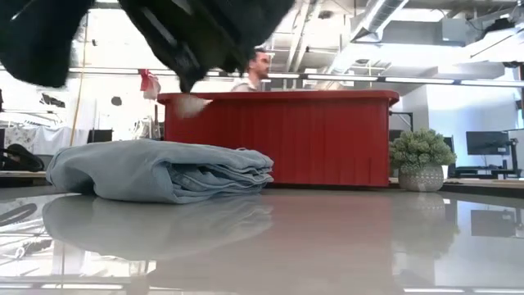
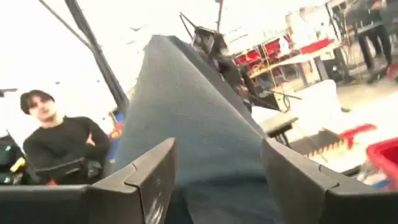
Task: Fold laundry
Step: Fold the black pants from the red laundry bin
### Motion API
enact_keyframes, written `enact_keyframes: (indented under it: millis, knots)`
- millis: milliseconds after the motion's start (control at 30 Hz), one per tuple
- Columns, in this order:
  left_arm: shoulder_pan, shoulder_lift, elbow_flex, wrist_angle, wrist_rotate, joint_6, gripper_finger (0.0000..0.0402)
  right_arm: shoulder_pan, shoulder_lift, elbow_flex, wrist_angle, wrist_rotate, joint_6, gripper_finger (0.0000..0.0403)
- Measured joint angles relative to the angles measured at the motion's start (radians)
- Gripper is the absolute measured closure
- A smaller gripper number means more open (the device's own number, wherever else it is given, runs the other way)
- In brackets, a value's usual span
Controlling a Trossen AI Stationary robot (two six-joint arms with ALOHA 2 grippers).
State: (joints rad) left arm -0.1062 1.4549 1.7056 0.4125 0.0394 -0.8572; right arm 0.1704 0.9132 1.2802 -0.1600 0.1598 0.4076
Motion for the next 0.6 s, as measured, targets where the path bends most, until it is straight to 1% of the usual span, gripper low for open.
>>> enact_keyframes:
  millis: [133,200,267,333,433,500,567,600]
  knots:
    - [0.001,-0.004,0.004,0.010,-0.007,-0.001,0.0401,0.006,0.004,-0.149,0.222,0.000,0.129,0.0143]
    - [0.000,-0.003,0.004,0.004,-0.006,0.000,0.0401,0.034,0.002,-0.200,0.308,0.000,0.187,0.0142]
    - [0.000,-0.005,0.004,-0.011,-0.006,0.000,0.0401,0.080,-0.012,-0.241,0.401,0.014,0.209,0.0142]
    - [0.001,-0.007,0.004,-0.017,-0.007,0.001,0.0401,0.134,-0.020,-0.260,0.456,0.074,0.188,0.0142]
    - [0.001,-0.013,0.004,-0.034,-0.010,0.001,0.0401,0.205,-0.054,-0.272,0.435,0.234,0.094,0.0142]
    - [0.001,-0.014,0.004,-0.041,-0.011,0.002,0.0401,0.243,-0.080,-0.272,0.433,0.321,0.044,0.0142]
    - [0.001,-0.015,0.004,-0.041,-0.014,0.003,0.0401,0.272,-0.102,-0.271,0.437,0.363,0.029,0.0142]
    - [0.002,-0.015,0.004,-0.041,-0.015,0.005,0.0401,0.285,-0.111,-0.271,0.434,0.367,0.028,0.0142]
